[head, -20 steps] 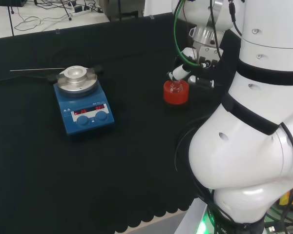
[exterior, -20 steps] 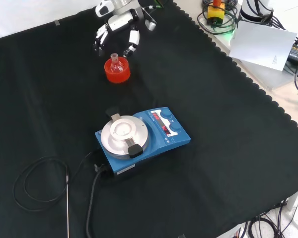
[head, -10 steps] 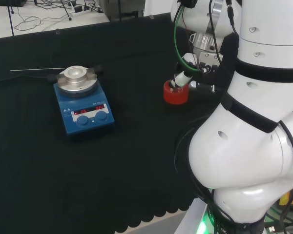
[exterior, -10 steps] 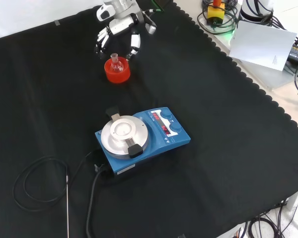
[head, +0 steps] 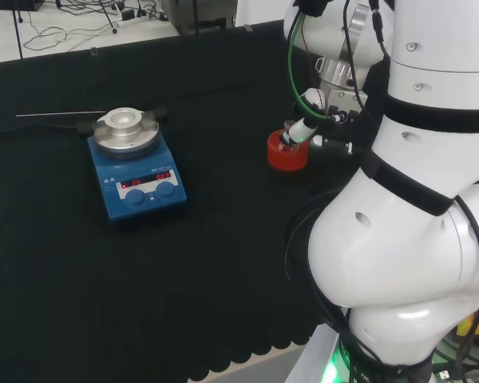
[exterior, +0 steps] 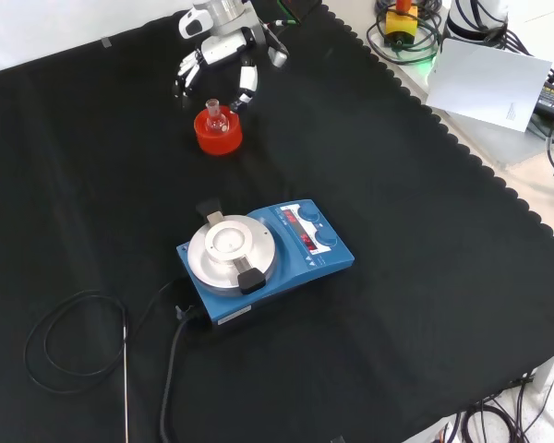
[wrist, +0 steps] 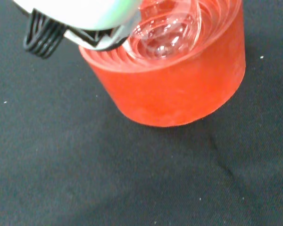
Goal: Pick up the round-bottom flask.
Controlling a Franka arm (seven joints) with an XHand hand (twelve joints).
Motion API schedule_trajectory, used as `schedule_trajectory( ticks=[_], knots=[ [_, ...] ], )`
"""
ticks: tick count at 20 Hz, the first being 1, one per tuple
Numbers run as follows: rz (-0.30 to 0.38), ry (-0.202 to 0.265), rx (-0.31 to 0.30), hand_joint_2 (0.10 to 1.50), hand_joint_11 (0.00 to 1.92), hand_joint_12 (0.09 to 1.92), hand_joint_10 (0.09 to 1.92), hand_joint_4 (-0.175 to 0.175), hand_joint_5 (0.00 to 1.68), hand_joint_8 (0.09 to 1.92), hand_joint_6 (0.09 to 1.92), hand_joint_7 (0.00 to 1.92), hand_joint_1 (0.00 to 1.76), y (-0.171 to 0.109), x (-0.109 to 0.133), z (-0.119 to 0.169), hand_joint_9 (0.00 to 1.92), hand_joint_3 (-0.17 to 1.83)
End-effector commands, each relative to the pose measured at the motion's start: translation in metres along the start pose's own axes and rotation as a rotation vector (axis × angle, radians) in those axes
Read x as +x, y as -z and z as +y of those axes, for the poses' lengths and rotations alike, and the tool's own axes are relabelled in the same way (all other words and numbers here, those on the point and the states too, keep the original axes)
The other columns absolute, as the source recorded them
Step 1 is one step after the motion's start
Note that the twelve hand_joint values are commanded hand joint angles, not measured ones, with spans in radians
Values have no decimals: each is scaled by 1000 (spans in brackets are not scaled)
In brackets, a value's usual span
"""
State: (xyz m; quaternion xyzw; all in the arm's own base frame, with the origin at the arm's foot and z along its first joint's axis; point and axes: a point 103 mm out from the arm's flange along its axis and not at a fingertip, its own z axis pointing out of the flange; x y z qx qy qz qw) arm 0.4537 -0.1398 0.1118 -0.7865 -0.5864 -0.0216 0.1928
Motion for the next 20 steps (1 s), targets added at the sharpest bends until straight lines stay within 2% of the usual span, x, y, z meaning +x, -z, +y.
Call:
schedule_trajectory(
  ticks=[1, 8, 14, 20],
  knots=[
    [21, -7, -82, 528, 202, 1381, 715, -59, 521, 681, 243, 205, 948, 4, -3, 4, 404, 722],
    [34, -10, -88, 545, 259, 1358, 704, -68, 547, 695, 299, 241, 947, -2, -6, 13, 455, 710],
    [45, -9, -72, 561, 275, 1358, 686, -71, 565, 694, 498, 255, 947, -9, -6, 17, 479, 689],
    [52, -9, -83, 572, 290, 1353, 688, -77, 665, 700, 669, 265, 946, -7, -5, 18, 490, 688]
  ],
)
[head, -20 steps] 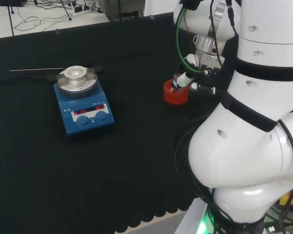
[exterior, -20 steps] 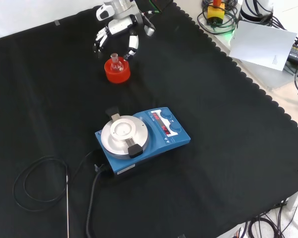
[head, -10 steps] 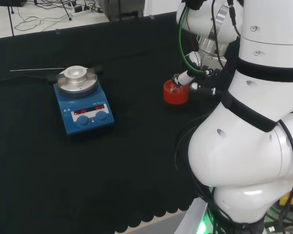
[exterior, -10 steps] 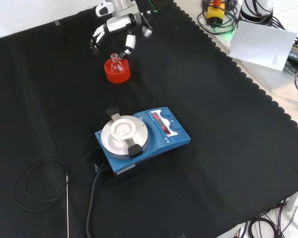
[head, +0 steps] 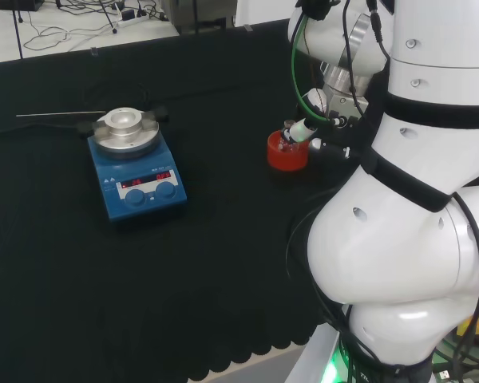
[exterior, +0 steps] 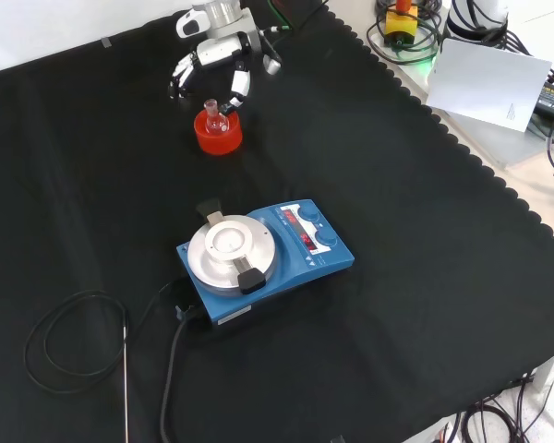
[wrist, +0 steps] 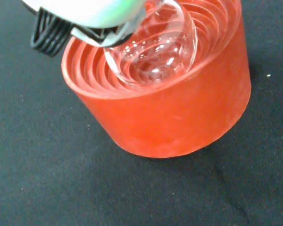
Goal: Pick up the round-bottom flask.
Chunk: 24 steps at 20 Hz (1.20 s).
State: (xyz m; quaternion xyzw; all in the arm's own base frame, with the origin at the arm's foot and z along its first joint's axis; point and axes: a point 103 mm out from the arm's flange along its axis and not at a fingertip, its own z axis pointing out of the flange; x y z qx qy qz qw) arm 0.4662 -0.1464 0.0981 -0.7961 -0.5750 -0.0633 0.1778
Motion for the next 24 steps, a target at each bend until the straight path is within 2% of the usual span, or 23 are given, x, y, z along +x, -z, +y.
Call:
schedule_trajectory(
  ticks=[1, 10, 14, 15, 16, 17, 20, 22, 24],
  knots=[
    [2, 5, -8, 576, 294, 1353, 688, -79, 684, 701, 695, 269, 946, 1, 1, 1, 494, 688],
    [28, 25, -3, 601, 329, 1350, 691, -90, 790, 710, 777, 289, 939, -1, 5, 2, 516, 682],
    [27, 35, -29, 628, 350, 1344, 687, -111, 892, 714, 798, 305, 950, 0, 7, 2, 536, 682],
    [20, 41, -41, 693, 373, 1339, 682, -26, 980, 717, 826, 322, 999, 0, 8, 1, 560, 616],
    [14, 44, -41, 735, 398, 1330, 674, 45, 1053, 718, 837, 342, 1040, 0, 8, 1, 586, 571],
    [13, 47, -41, 758, 424, 1320, 664, 70, 1091, 716, 854, 363, 1069, 0, 8, 1, 611, 554],
    [-8, 44, -49, 752, 465, 1303, 628, 52, 1113, 701, 921, 399, 1104, 2, 10, 0, 658, 610],
    [10, 37, -48, 722, 494, 1291, 613, 18, 1115, 698, 955, 419, 1117, 5, 12, 0, 684, 679],
    [22, 34, -43, 697, 511, 1287, 603, -1, 1115, 696, 982, 430, 1123, 10, 14, -1, 702, 733]
  ],
)
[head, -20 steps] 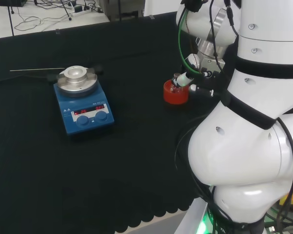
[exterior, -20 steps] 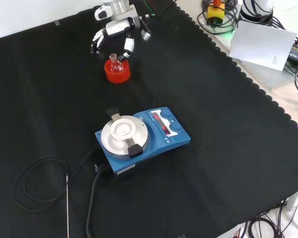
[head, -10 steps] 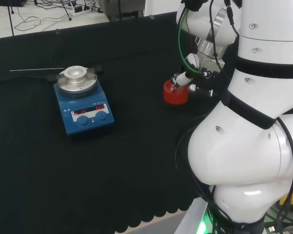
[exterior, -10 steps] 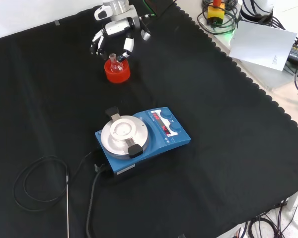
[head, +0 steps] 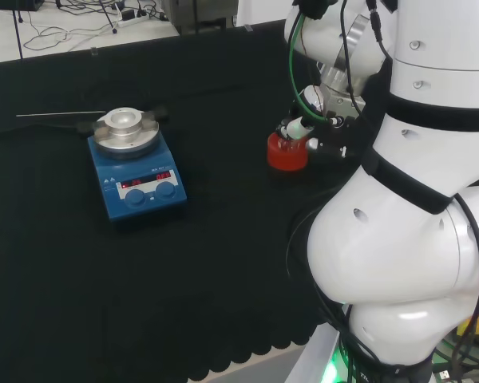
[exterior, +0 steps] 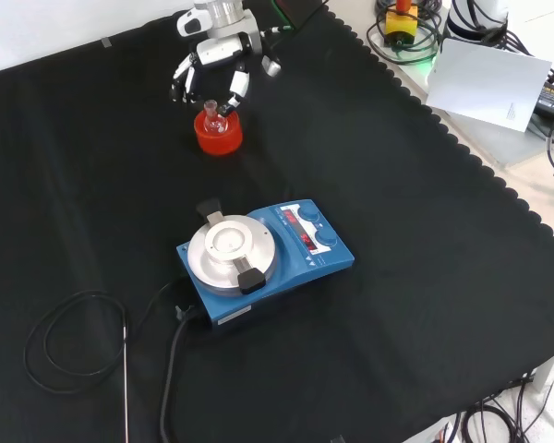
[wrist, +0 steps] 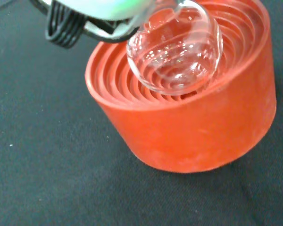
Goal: Pick up the round-bottom flask.
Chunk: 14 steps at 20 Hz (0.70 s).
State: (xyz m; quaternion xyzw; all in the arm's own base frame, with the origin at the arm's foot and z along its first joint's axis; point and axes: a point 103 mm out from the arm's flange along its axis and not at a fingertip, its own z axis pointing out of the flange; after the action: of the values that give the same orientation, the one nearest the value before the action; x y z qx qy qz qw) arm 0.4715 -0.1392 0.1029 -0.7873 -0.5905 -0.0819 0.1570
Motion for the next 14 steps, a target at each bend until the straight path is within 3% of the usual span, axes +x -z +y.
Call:
schedule_trajectory(
  ticks=[1, 7, 14],
  knots=[
    [36, -15, 10, 692, 514, 1286, 601, -5, 1115, 695, 988, 433, 1124, 11, 7, -3, 707, 745],
    [36, 9, 13, 667, 523, 1284, 595, -23, 1120, 696, 1002, 438, 1131, 41, 38, -7, 717, 792],
    [19, 72, -37, 655, 528, 1285, 594, -29, 1124, 700, 1006, 446, 1134, 75, 86, -15, 721, 813]
  ],
)
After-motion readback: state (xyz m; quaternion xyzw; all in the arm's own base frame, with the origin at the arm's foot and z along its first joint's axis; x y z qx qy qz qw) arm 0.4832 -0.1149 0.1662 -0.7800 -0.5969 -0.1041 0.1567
